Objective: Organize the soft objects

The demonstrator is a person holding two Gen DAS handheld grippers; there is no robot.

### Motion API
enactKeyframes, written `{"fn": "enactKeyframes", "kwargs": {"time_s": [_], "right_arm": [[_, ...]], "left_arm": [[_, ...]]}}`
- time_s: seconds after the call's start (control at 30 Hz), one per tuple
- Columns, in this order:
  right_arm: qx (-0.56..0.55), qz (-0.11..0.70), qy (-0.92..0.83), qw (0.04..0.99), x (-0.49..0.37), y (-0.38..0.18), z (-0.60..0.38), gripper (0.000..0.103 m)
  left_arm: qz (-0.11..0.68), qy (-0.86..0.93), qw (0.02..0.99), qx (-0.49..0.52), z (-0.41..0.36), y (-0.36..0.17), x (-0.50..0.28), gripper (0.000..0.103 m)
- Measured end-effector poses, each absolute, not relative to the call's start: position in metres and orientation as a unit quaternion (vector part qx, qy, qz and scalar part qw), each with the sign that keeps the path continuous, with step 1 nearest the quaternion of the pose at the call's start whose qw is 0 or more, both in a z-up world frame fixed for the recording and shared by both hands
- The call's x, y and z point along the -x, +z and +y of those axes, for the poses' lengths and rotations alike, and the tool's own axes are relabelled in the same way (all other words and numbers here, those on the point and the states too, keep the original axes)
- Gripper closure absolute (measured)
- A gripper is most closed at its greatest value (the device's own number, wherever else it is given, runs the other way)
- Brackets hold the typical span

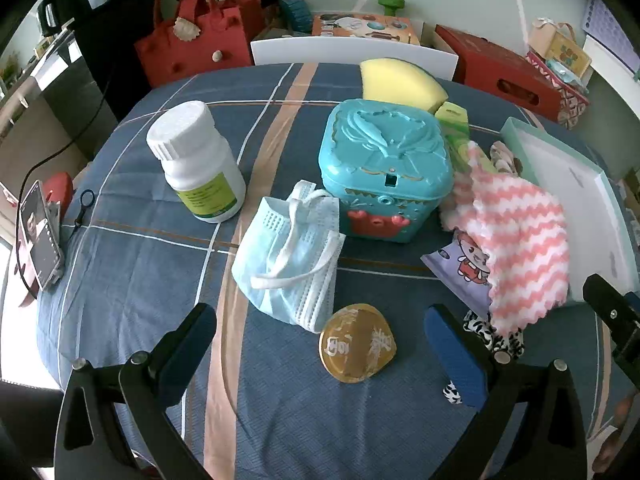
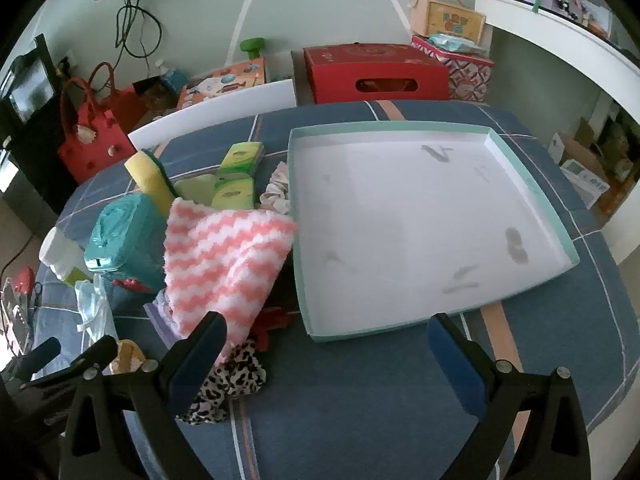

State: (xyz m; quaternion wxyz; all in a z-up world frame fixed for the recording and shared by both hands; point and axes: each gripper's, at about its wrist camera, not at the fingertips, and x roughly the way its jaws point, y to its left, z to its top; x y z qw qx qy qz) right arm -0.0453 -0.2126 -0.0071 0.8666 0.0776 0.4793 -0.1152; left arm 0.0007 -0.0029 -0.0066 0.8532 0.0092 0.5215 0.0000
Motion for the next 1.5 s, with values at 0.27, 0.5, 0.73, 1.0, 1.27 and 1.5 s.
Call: {"fn": "enactKeyframes", "kwargs": {"time_s": [0.27, 0.5, 0.73, 1.0, 1.27, 1.5], "right_arm": [[-0.066, 0.482, -0.122, 0.865, 0.044, -0.009, -0.210, 0.001], [-0.060, 0.486, -0.125, 0.863, 0.041, -0.010, -0.207, 0.001], [-0.045, 0.494, -0.121, 0.860, 0.037, -0.015, -0.196, 0.001], [-0.042, 0.497, -0.119, 0.859, 0.036, -0.017, -0.194, 0.001], [-0.047, 0.496, -0.118, 0.859, 0.036, -0.017, -0.195, 0.001], [-0.050, 0.493, -0.117, 0.861, 0.037, -0.014, -0.196, 0.001]], "left_arm": [[0.519, -0.012, 0.855, -0.006, -0.007, -0.002, 0.001, 0.000], [0.517, -0.027, 0.856, 0.006, -0.005, 0.003, 0.003, 0.000], [0.515, -0.037, 0.856, 0.020, 0.002, 0.008, 0.005, 0.000], [0.515, -0.036, 0.856, 0.020, 0.002, 0.009, 0.006, 0.000], [0.516, -0.033, 0.856, 0.014, -0.002, 0.008, 0.005, 0.000], [0.515, -0.032, 0.856, 0.013, -0.001, 0.007, 0.006, 0.000]]}}
